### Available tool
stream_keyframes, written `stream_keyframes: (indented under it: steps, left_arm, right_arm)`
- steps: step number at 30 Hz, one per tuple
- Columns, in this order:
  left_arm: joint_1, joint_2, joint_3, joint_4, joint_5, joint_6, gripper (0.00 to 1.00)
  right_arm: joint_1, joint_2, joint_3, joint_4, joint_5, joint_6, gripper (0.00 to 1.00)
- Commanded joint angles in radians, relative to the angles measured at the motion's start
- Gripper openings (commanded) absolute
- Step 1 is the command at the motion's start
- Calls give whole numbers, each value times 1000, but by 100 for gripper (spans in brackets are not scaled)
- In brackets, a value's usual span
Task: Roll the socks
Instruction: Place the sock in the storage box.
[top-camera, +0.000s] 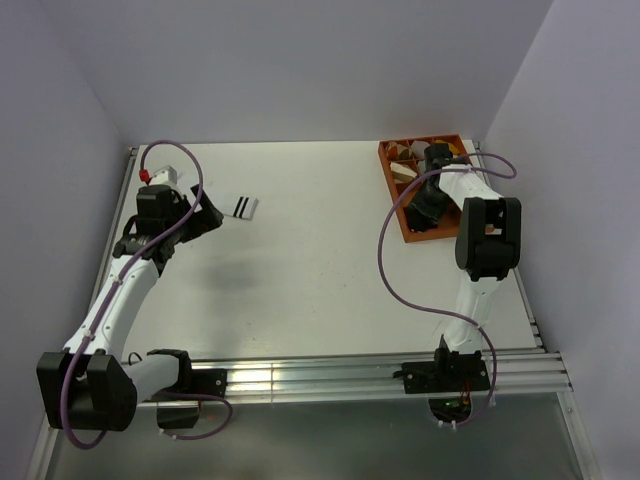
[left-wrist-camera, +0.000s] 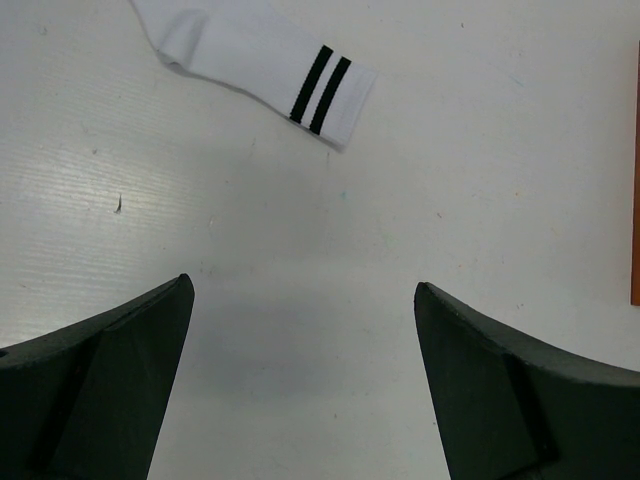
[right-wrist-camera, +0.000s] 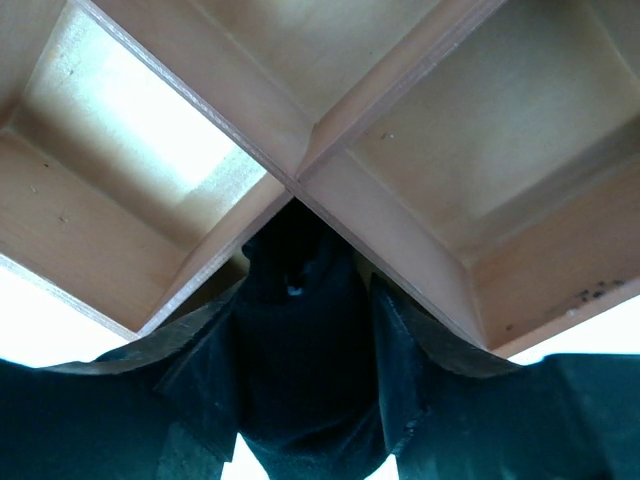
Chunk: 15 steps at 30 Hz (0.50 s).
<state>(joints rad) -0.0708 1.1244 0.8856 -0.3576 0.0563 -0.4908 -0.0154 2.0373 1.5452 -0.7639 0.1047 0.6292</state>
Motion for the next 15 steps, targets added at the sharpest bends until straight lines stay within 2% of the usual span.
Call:
stream_keyframes:
  steps: [1,15]
  left_arm:
    - [0,-35,-2,22,11,15,97]
    - [-1,-46,-2,22,19,12,97]
  right_arm:
    - [11,-42,49,-100,23,-13,56]
    - [11,-94,70,-134,29,-31,59]
